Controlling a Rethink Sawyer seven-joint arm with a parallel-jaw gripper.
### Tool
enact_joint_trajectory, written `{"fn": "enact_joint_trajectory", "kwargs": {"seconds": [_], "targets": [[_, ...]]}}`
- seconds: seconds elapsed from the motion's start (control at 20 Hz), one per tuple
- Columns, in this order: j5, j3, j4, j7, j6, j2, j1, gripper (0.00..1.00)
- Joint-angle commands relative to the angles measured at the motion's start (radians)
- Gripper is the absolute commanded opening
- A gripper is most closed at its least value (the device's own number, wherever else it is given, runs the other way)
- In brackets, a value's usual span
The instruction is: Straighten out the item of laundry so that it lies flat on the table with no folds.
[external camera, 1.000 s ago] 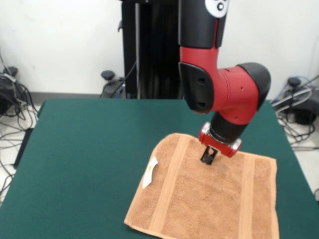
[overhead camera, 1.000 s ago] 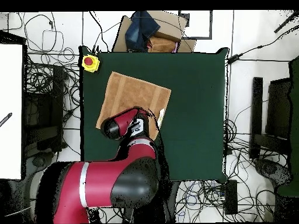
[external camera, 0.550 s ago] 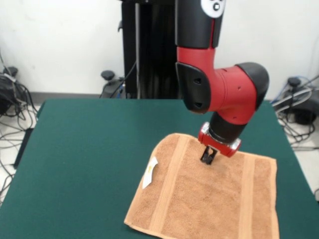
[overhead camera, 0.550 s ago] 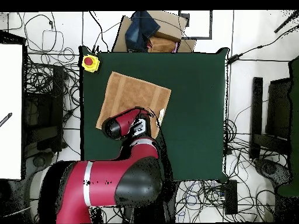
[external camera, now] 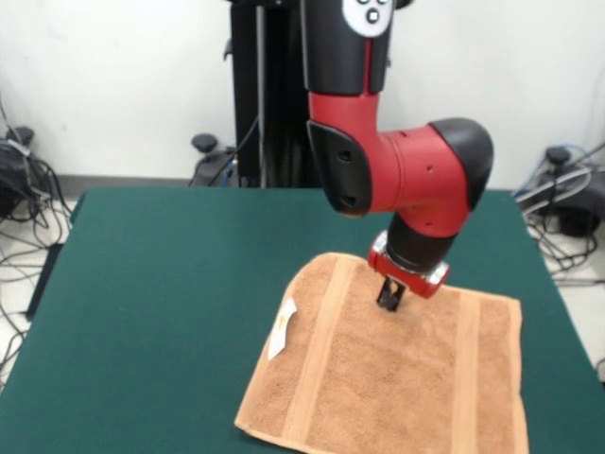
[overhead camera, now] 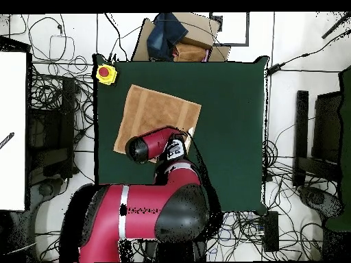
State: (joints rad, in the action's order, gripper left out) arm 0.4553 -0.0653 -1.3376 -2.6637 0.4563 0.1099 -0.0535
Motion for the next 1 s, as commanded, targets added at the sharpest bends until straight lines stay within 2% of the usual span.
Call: {"fn": "enact_joint_trajectory", "kwargs": {"seconds": [0.05,0.3,1.0], "targets": [[0.062,-0.021,-0.107,0.126,0.033,-0.067,-0.056,0.0],[0.069,-0.022,-0.145,0.159,0.082,-0.051,-0.073,0.0],[0.076,-0.047,-0.198,0.192,0.104,-0.041,-0.111,0.0]]}}
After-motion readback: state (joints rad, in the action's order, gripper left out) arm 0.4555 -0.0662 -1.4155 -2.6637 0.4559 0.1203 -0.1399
